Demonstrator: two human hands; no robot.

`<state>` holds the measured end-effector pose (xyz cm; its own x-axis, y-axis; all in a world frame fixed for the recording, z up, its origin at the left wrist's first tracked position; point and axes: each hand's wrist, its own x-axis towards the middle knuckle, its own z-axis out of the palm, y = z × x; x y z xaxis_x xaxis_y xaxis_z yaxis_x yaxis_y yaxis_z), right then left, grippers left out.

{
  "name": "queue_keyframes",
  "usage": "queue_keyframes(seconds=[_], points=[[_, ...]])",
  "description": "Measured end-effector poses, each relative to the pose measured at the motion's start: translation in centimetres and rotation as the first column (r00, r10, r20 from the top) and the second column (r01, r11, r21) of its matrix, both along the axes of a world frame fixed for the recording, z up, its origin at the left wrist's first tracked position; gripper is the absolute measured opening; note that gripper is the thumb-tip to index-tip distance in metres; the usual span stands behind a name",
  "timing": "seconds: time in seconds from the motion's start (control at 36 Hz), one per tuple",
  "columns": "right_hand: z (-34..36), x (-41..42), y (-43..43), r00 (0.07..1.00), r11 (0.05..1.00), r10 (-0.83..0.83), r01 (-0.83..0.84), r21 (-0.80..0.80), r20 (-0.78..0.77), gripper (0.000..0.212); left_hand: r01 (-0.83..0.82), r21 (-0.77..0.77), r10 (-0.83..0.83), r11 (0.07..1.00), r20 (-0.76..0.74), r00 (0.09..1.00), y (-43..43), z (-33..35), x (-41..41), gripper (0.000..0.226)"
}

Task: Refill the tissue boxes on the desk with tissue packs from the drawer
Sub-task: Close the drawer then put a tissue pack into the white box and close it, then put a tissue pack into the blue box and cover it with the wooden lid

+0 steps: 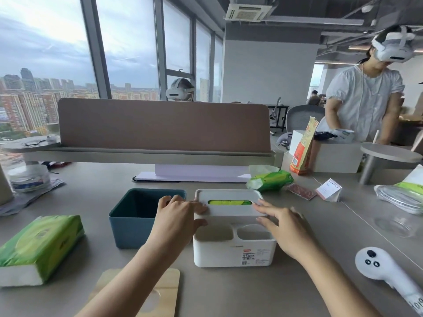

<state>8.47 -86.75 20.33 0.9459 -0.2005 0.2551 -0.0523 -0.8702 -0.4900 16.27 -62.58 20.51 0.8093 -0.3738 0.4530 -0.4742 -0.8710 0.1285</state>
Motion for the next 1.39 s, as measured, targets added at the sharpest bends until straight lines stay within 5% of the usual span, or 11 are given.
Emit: queue_keyframes(seconds=[0.22,0.33,0.44,0.61,0.72,0.94,1.06,1.22,1.39], points=[[1.7,1.0,-0.7,0.998,1.000,0.024,-0.023,0.020,-0.064,0.045,0.096,0.078,-0.092,0.992,-0.057,0.994,-0.3,3.0,1.3,0.044],[3.0,2.4,-0.6,0.991,0.995,0.067,-0.075,-0.065,-0.119,0.049,0.221,-0.023,-0.220,0.975,-0.212,0.952,-0.8,3.6,2.4,0.076],[3.4,3.8,-0.3,0.965,0.988,0.152,-0.153,0.016,-0.211,0.094,0.264,0.026,-0.232,0.964,-0.401,0.886,-1.2,4.4,3.6,0.106],[3.7,5.5,-0.6,0.904,0.969,0.246,-0.226,0.095,-0.349,0.114,0.294,0.120,-0.192,0.948,-0.523,0.831,-2.3,5.8,4.2,0.083],[3.6,6.1,-0.9,0.900,0.970,0.242,-0.227,0.085,-0.363,0.109,0.279,0.168,-0.156,0.945,-0.518,0.841,-2.4,5.2,4.8,0.098],[3.1,6.3,-0.9,0.902,0.971,0.237,-0.225,0.077,-0.361,0.104,0.308,0.175,-0.180,0.935,-0.513,0.840,-2.2,5.4,4.2,0.088],[4.4,6.3,-0.4,0.866,0.976,0.196,-0.216,0.011,-0.461,0.118,0.291,0.136,-0.177,0.947,-0.536,0.825,-1.8,4.6,5.2,0.102],[5.8,5.5,1.6,0.855,0.983,0.129,-0.177,-0.049,-0.502,0.081,0.332,0.089,-0.265,0.939,-0.430,0.863,-1.4,4.0,3.6,0.071],[6.1,3.3,5.2,0.976,0.939,0.023,-0.096,-0.331,-0.216,0.032,0.262,-0.122,-0.283,0.957,-0.205,0.937,2.0,3.4,1.1,0.043]])
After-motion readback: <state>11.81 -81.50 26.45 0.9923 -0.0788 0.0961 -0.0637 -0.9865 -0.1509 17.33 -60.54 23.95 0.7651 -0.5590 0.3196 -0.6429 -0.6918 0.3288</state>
